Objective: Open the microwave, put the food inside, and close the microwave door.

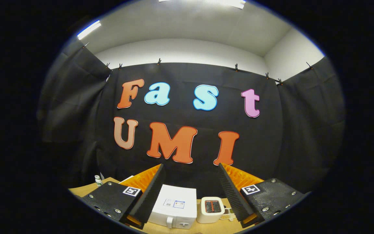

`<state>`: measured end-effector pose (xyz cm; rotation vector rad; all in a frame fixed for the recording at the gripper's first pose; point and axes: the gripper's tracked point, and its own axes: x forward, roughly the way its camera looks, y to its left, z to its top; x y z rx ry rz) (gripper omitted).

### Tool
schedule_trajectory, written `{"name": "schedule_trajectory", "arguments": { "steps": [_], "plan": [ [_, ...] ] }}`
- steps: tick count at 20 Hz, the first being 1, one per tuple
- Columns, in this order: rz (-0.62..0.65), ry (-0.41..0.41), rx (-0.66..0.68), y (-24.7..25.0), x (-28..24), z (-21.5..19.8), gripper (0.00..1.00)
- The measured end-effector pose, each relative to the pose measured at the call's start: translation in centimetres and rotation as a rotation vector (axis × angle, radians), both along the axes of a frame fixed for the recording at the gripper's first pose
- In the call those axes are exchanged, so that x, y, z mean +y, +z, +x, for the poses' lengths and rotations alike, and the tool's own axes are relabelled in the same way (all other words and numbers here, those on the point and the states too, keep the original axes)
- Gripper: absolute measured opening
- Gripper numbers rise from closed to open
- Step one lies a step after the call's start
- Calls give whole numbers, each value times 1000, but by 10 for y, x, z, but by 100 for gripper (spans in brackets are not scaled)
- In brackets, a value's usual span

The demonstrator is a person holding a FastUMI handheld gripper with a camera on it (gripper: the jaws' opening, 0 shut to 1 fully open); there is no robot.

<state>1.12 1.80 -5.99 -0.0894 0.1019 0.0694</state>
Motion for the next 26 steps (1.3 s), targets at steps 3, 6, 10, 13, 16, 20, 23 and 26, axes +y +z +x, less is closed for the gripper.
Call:
{"name": "schedule_trajectory", "arguments": {
  "steps": [3, 6, 10, 13, 16, 20, 23, 26],
  "plan": [
    [8, 2, -40, 40, -4, -5, 98],
    [22, 16, -77, 72, -4, -9, 99],
    [45, 23, -139, 106, -6, -14, 98],
    [20, 11, -169, 118, -15, -17, 99],
    [12, 13, -195, 130, -16, -18, 98],
    [15, 14, -202, 135, -21, -19, 98],
    [24, 11, -187, 135, -22, -17, 98],
    [24, 0, -189, 134, -25, -13, 98]
  ]
}}
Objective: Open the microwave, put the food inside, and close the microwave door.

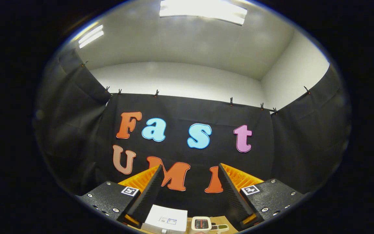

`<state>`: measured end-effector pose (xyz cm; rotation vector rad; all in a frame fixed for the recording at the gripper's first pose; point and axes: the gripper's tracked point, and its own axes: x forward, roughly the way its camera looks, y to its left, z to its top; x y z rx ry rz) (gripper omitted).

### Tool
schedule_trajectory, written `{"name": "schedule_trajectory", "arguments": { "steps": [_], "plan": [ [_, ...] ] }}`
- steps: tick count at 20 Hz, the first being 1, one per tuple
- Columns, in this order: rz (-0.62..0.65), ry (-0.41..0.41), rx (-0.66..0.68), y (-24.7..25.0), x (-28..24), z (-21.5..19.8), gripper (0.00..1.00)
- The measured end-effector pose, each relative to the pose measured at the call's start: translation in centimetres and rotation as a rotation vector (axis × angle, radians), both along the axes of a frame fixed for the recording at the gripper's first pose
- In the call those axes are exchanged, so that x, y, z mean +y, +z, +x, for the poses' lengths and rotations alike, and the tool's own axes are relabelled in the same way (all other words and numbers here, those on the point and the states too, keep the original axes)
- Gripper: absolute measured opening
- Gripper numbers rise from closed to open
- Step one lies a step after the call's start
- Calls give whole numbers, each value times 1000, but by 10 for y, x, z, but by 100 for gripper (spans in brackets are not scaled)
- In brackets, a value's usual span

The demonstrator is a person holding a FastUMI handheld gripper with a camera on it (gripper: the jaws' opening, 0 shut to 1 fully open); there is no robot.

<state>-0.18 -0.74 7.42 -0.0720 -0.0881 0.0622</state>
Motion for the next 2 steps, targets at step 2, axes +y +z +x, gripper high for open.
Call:
{"name": "schedule_trajectory", "arguments": {
  "steps": [2],
  "plan": [
    [-5, 6, 5, -2, 2, 0, 99]
  ]
}}
